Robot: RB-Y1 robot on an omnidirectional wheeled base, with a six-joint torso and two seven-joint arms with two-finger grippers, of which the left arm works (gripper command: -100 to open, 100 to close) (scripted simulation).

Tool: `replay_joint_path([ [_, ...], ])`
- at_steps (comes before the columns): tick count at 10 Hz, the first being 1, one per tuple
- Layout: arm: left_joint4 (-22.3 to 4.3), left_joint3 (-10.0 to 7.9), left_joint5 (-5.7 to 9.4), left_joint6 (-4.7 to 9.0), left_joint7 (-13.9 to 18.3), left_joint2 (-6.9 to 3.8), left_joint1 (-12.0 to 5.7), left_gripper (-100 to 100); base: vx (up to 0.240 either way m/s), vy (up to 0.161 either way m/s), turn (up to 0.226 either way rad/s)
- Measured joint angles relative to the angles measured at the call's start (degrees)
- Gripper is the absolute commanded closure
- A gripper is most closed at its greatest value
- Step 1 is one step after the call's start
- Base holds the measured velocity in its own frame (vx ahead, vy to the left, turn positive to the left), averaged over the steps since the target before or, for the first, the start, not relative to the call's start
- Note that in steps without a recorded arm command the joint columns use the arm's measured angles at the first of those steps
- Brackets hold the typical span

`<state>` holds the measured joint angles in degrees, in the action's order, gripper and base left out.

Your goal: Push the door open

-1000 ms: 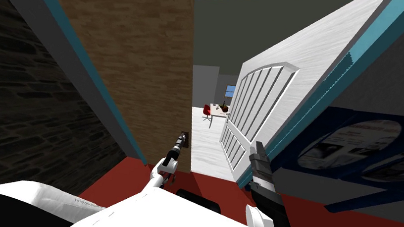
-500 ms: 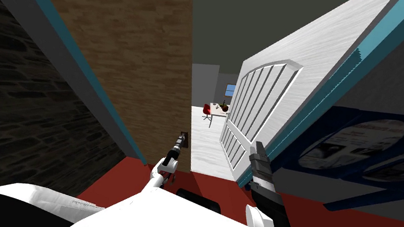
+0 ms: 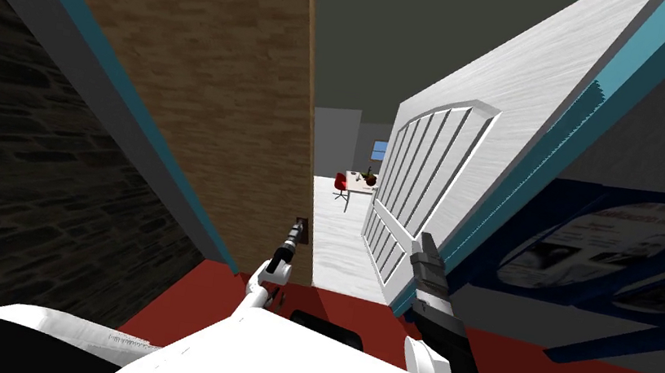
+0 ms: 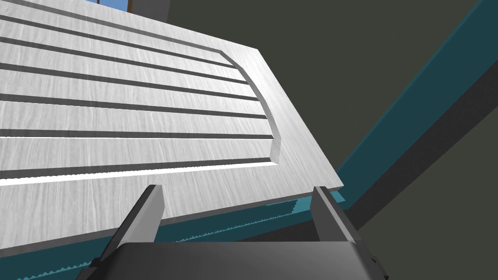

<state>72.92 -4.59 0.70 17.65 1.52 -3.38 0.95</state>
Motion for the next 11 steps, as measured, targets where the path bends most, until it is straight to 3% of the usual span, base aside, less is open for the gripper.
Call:
replay_joint_path([
  [4,0.35,-1.48,0.44,-0.13,0.03,-1.03,-0.07,100,0.19,-0.053,0.045],
  [8,0.6,-3.78,0.78,-0.67,-0.56,-1.21,-0.2,100,0.17,-0.05,0.061],
  [11,-1.33,-5.9,1.01,-0.61,-1.22,-1.1,-1.9,100,0.17,-0.063,0.074],
])
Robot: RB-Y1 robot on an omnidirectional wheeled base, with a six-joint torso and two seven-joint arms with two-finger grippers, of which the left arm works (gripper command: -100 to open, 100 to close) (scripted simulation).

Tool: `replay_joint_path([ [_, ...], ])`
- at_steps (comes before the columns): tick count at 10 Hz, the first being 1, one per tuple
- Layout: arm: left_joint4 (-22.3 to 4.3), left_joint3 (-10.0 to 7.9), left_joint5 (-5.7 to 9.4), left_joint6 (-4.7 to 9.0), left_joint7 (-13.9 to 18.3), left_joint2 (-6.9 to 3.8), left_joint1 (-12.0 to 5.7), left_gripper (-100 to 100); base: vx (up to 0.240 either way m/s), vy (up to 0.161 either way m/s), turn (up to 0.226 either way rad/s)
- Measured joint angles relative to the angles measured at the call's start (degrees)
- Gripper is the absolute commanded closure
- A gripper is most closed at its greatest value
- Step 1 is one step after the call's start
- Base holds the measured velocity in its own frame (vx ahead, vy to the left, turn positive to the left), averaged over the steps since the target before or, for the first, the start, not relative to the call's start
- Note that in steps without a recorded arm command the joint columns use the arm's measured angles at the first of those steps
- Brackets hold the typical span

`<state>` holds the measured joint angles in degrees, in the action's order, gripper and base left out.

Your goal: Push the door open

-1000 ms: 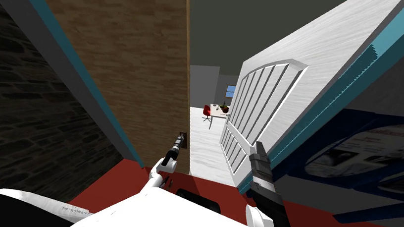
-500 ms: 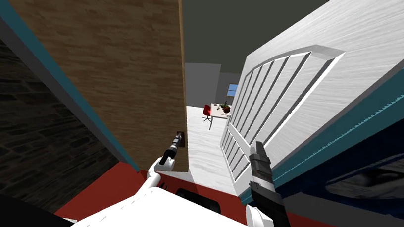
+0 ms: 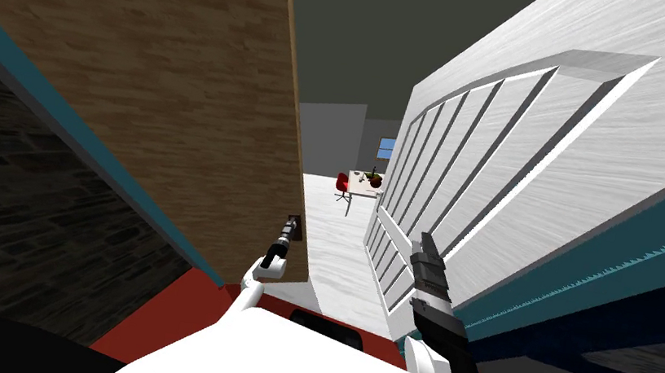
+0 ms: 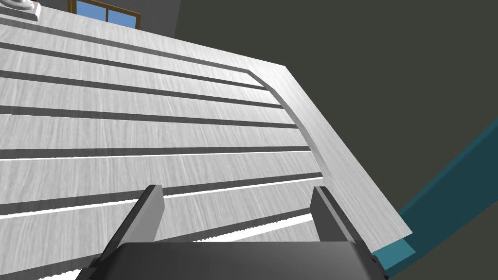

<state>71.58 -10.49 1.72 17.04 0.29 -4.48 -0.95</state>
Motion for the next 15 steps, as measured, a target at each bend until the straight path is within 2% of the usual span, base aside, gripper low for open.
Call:
replay_joint_path([
  [1,-0.98,-0.8,0.14,0.56,-0.15,-0.02,-0.27,100,0.143,-0.049,0.04],
  [3,0.99,-1.42,0.33,-0.12,-0.06,-0.19,0.79,100,0.116,-0.051,0.046],
  [4,0.53,-2.06,0.39,-0.27,-0.25,-0.17,0.3,100,0.13,-0.051,0.09],
  [5,0.67,-2.61,0.54,-0.31,-0.27,-0.21,0.54,100,0.125,-0.058,0.078],
  [7,-0.49,-4.09,0.69,-0.37,-0.72,0.01,-0.37,100,0.15,-0.068,0.064],
  [9,-0.56,-5.49,0.89,-0.12,-1.05,0.51,-0.03,100,0.22,-0.09,0.09],
  [11,-0.23,-7.07,1.19,-0.56,-1.27,0.71,0.06,100,0.199,-0.065,0.085],
  [12,-0.24,-7.62,1.46,-0.57,-1.06,0.34,-0.01,100,0.162,-0.077,0.072],
  [13,-1.39,-8.42,1.65,-0.06,-0.98,0.01,-0.76,100,0.185,-0.065,0.061],
  [15,-0.79,-9.8,1.78,-0.5,-1.39,0.71,-0.44,100,0.205,-0.062,0.076],
])
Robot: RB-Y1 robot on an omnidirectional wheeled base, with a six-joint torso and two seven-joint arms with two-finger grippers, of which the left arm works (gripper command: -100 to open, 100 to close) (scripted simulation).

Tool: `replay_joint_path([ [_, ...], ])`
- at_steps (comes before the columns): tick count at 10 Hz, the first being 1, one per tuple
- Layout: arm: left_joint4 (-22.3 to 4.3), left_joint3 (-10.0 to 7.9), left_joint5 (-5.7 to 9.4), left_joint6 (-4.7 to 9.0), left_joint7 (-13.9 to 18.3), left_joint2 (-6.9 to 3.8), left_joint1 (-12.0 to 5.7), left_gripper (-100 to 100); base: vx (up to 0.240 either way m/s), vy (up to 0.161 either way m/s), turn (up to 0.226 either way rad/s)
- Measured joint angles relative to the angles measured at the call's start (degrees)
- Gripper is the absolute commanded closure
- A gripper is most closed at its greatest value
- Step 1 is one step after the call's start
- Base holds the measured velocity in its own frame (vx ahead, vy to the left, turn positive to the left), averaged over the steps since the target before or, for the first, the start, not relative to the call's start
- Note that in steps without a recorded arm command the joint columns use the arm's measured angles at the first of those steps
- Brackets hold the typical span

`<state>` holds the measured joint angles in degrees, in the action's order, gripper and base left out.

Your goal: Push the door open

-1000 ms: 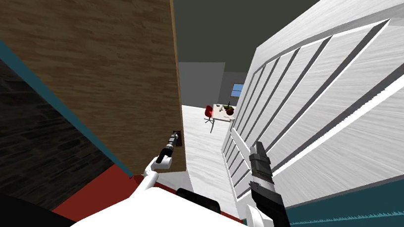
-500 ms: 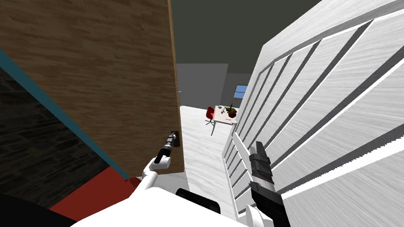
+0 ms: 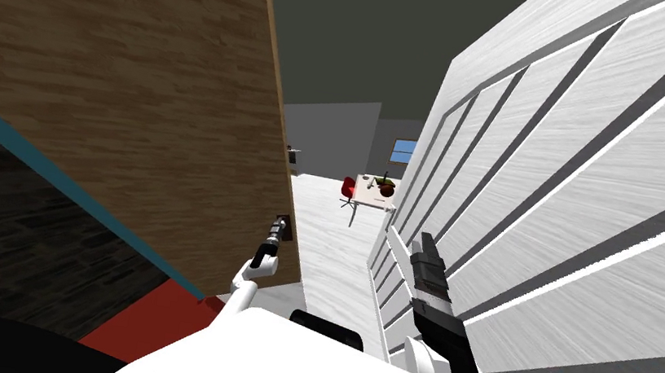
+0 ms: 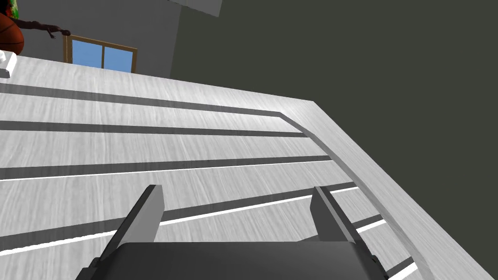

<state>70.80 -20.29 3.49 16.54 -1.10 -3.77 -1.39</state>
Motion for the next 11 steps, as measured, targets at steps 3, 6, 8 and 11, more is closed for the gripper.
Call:
replay_joint_path([
  [3,-0.04,-1.51,0.21,-0.01,-0.32,0.38,-0.1,100,0.134,-0.029,0.033],
  [6,-0.12,-3.0,2.22,-0.08,-1.9,0.08,0.62,100,0.197,0.011,-0.024],
  [8,1.2,-4.37,3.63,-0.22,-3.48,0.34,1.37,100,0.204,0.017,-0.031],
  [11,1.9,-6.55,6.57,-0.08,-5.62,-0.35,2.29,100,0.175,0.022,-0.034],
])
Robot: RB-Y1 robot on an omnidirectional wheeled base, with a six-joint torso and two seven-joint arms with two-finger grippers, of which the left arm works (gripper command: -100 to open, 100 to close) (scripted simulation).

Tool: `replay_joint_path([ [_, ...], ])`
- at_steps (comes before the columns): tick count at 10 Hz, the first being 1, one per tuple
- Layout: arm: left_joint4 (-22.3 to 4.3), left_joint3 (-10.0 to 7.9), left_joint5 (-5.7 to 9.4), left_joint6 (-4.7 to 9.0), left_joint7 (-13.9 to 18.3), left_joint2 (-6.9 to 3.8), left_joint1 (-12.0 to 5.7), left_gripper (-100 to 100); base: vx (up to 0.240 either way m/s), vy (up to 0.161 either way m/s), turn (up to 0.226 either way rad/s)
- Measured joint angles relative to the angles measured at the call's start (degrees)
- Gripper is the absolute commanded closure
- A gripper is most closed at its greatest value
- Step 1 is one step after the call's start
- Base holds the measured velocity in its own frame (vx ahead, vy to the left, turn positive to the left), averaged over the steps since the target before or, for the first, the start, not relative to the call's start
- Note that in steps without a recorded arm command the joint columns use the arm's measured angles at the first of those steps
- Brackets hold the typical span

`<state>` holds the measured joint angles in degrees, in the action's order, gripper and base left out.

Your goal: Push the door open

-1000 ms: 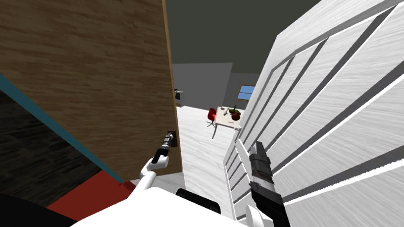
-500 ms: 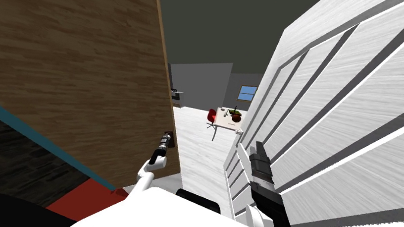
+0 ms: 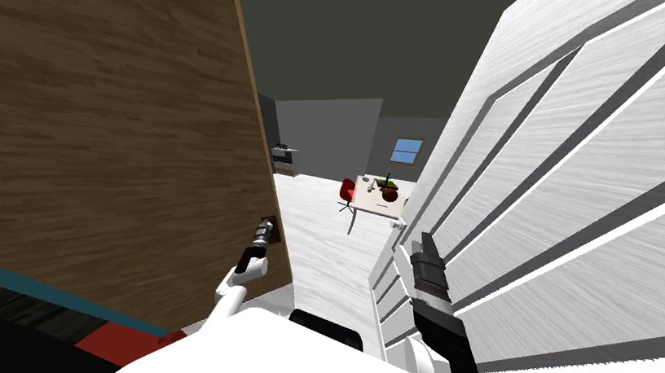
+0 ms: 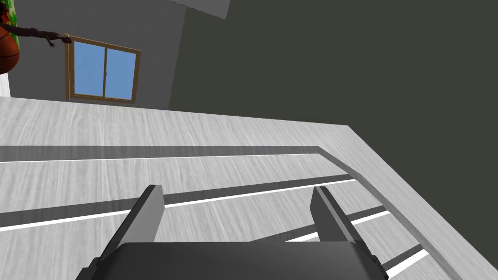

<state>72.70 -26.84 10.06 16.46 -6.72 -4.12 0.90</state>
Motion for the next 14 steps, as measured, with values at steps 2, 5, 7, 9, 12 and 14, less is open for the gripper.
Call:
replay_joint_path([
  [2,-0.65,-1.58,1.65,0.45,-1.5,-0.39,-0.37,100,0.166,0.006,-0.025],
  [5,0.37,-3.69,4.53,0.73,-3.89,-0.12,1.22,100,0.152,0.03,-0.034],
  [7,0.95,-5.2,5.98,0.41,-5.31,-0.07,1.24,100,0.119,0.008,-0.004],
  [9,1.45,-6.53,7.62,-0.06,-6.61,-0.19,1.67,100,0.142,0.034,-0.043],
  [12,2.42,-8.41,9.68,-0.02,-8.43,0.25,2.4,100,0.117,0.013,-0.015],
  [14,1.44,-10.23,11.32,0.08,-10.16,0.12,1.81,100,0.133,0.021,-0.012],
])
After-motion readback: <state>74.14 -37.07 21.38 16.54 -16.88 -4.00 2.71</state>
